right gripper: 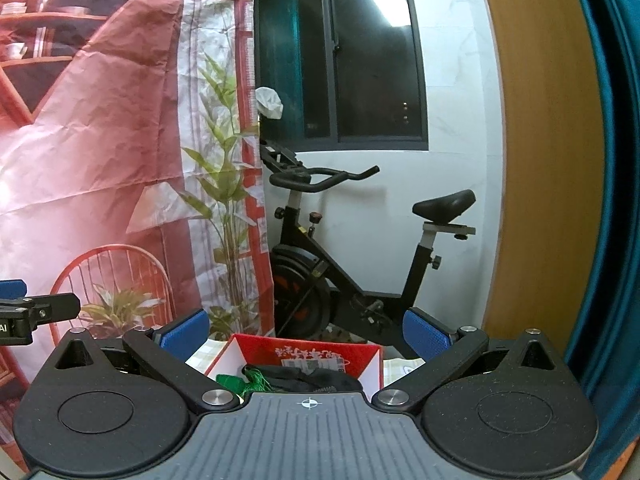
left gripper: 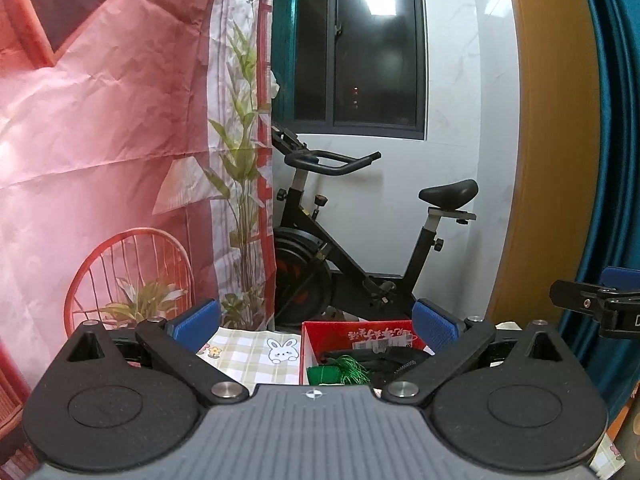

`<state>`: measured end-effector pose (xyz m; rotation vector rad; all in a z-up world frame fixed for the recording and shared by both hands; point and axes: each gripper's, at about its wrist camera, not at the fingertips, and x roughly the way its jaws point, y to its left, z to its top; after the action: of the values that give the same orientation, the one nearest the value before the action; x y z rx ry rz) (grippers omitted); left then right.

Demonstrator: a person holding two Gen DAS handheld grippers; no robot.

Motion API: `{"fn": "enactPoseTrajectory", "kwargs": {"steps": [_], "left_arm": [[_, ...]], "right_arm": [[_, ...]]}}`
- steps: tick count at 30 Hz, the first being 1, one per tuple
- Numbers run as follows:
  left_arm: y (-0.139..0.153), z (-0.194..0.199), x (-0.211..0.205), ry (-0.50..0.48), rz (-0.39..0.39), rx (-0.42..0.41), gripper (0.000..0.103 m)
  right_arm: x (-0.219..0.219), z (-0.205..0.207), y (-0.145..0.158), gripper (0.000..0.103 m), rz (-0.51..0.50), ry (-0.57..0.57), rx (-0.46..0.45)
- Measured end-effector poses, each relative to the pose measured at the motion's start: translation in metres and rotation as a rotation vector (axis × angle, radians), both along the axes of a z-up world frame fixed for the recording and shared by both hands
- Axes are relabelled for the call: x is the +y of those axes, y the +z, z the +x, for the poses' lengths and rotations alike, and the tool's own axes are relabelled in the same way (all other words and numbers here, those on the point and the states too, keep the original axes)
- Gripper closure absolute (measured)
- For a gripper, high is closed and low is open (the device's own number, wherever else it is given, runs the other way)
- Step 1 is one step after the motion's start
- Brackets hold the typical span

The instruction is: Organize soft objects

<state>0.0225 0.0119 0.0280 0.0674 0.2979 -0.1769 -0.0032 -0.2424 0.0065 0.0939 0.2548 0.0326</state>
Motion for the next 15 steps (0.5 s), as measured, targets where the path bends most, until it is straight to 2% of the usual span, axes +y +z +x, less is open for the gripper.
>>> {"fn": "enactPoseTrajectory", "kwargs": {"steps": [15], "left_arm": [[-0.0024,0.0009,0.0004,0.014,-0.001,0.027,0.000]], "right_arm": [[-0.0006,0.0017,-0.0026,0.000,0.001,-0.003,0.009]]}}
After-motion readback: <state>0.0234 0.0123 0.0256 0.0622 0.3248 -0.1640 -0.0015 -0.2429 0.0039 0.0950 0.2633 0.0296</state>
